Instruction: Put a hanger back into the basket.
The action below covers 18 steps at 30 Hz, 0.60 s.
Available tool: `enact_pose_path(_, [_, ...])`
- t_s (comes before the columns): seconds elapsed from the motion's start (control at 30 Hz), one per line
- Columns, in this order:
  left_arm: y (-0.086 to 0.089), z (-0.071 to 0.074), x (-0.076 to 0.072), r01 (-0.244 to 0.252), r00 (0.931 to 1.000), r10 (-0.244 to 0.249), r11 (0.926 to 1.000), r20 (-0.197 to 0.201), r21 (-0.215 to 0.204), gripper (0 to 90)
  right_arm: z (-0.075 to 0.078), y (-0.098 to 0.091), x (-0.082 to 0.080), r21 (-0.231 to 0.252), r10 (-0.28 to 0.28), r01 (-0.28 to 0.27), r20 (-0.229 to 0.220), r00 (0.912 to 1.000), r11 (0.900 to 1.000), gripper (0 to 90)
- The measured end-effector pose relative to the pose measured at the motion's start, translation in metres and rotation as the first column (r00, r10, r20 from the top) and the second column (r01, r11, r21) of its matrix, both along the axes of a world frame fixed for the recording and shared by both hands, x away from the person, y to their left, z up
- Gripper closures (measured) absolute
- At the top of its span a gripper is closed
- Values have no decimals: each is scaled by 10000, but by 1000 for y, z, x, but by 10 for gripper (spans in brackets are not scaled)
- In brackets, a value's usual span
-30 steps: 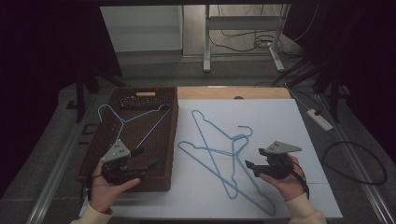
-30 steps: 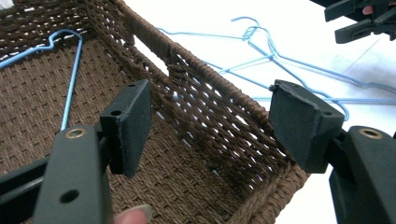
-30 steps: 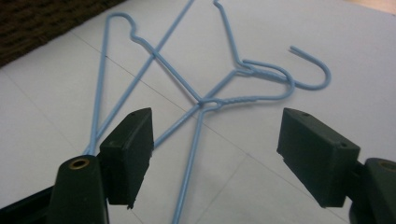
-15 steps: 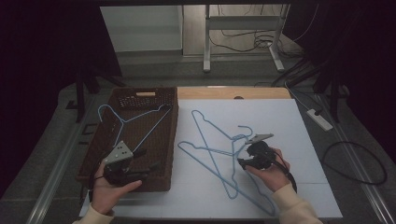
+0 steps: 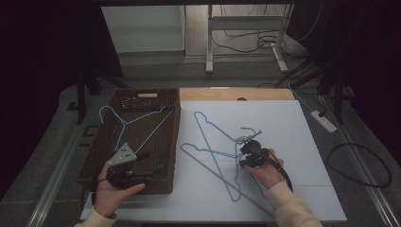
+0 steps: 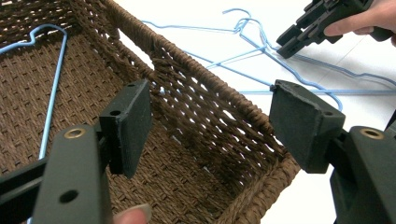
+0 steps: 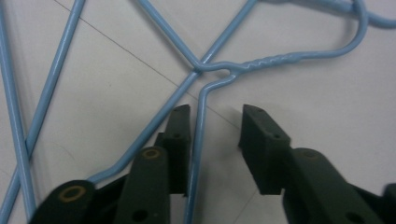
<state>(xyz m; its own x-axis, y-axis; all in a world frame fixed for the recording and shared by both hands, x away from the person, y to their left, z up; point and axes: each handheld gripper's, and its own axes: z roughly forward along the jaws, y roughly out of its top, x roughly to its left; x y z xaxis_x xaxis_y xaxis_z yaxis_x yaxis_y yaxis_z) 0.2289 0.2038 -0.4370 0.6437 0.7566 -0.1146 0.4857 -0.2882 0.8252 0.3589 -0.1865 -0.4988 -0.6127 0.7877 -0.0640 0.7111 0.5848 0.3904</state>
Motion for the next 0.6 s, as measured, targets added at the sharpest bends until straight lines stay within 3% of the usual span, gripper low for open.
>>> enact_pose_path(0.2, [-2, 0, 0, 20, 10000, -20, 10000, -1, 82, 310, 1, 4, 2, 231, -297, 308, -479, 9984, 9993, 849])
enact_pose_path(0.3, [-2, 0, 0, 44, 10000, -44, 10000, 20, 77, 310, 1, 4, 3, 264, -455, 472, -605, 9971, 9985, 873])
enact_pose_path(0.43, [-2, 1, -1, 14, 9999, -14, 10000, 99, 40, 311, 2, 2, 2, 338, -455, 475, -570, 9973, 9983, 877])
enact_pose_path(0.6, [-3, 3, -2, 45, 9999, -46, 10000, 156, 41, 313, 12, -8, -2, 679, 96, -88, -121, 9999, 9977, 879])
